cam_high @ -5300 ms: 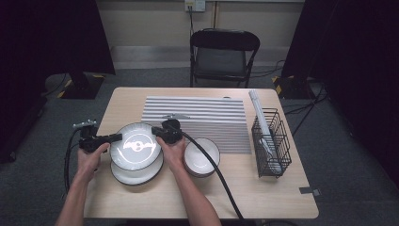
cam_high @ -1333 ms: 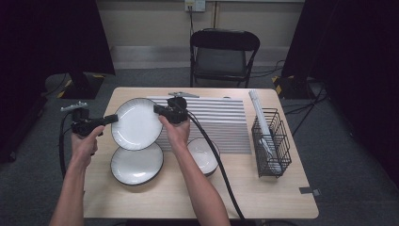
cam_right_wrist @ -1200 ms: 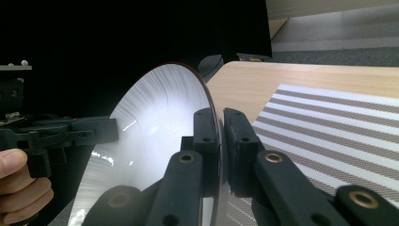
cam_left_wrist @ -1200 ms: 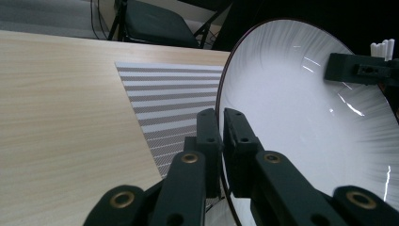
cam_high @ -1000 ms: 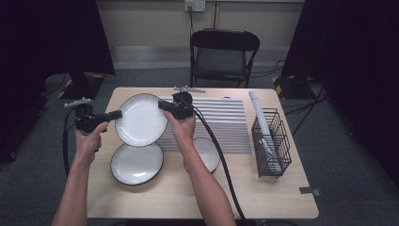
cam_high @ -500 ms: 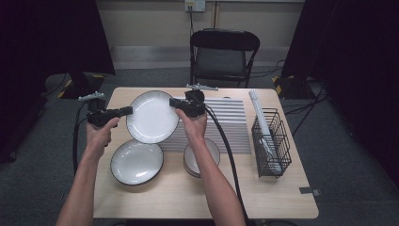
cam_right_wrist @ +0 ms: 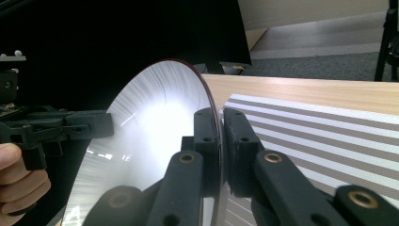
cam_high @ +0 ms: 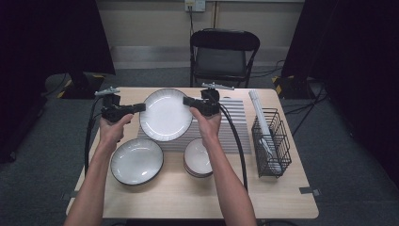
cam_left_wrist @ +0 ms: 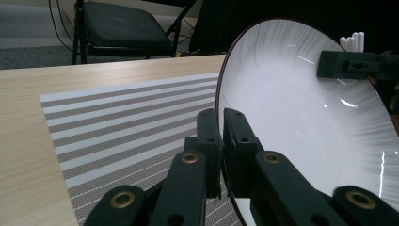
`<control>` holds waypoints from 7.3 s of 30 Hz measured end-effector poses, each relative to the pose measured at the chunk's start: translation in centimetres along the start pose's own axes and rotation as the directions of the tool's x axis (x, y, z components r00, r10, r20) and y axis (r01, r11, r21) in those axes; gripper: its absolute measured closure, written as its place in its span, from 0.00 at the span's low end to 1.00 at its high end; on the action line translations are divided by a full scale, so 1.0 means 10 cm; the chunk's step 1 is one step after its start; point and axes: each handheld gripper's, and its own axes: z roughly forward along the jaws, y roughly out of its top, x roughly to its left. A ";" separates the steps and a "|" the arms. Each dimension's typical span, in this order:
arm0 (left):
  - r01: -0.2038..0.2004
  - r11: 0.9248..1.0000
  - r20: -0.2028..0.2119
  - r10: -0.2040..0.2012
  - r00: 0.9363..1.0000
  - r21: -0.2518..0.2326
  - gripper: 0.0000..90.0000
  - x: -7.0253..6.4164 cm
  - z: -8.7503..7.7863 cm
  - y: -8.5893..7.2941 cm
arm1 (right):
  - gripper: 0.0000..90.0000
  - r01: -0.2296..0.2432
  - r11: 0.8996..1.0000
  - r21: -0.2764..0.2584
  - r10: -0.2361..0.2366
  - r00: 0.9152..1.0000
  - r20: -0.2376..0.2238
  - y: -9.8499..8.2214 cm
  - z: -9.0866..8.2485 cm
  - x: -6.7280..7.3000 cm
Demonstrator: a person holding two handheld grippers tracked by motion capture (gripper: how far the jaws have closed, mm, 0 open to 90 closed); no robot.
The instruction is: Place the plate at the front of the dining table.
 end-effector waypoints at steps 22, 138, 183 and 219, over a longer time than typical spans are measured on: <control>-0.033 0.999 0.018 0.032 0.999 0.038 0.96 -0.08 0.48 0.07 | 0.94 -0.029 0.999 -0.021 0.030 0.999 0.036 -0.06 -0.14 -0.41; -0.018 0.993 -0.121 0.032 0.992 0.116 0.58 0.44 0.01 -0.72 | 0.79 -0.031 0.990 0.138 -0.016 0.943 0.332 -0.77 0.16 -1.22; 0.021 0.973 -0.357 0.064 0.932 0.231 0.23 1.03 -0.31 -1.18 | 0.50 0.047 0.995 0.088 -0.060 0.987 0.147 -0.51 -0.45 -0.85; -0.042 0.968 -0.423 0.146 0.894 0.246 0.15 1.09 -0.22 -1.28 | 0.48 0.210 0.970 0.119 -0.206 0.977 -0.048 -0.67 -0.97 -0.24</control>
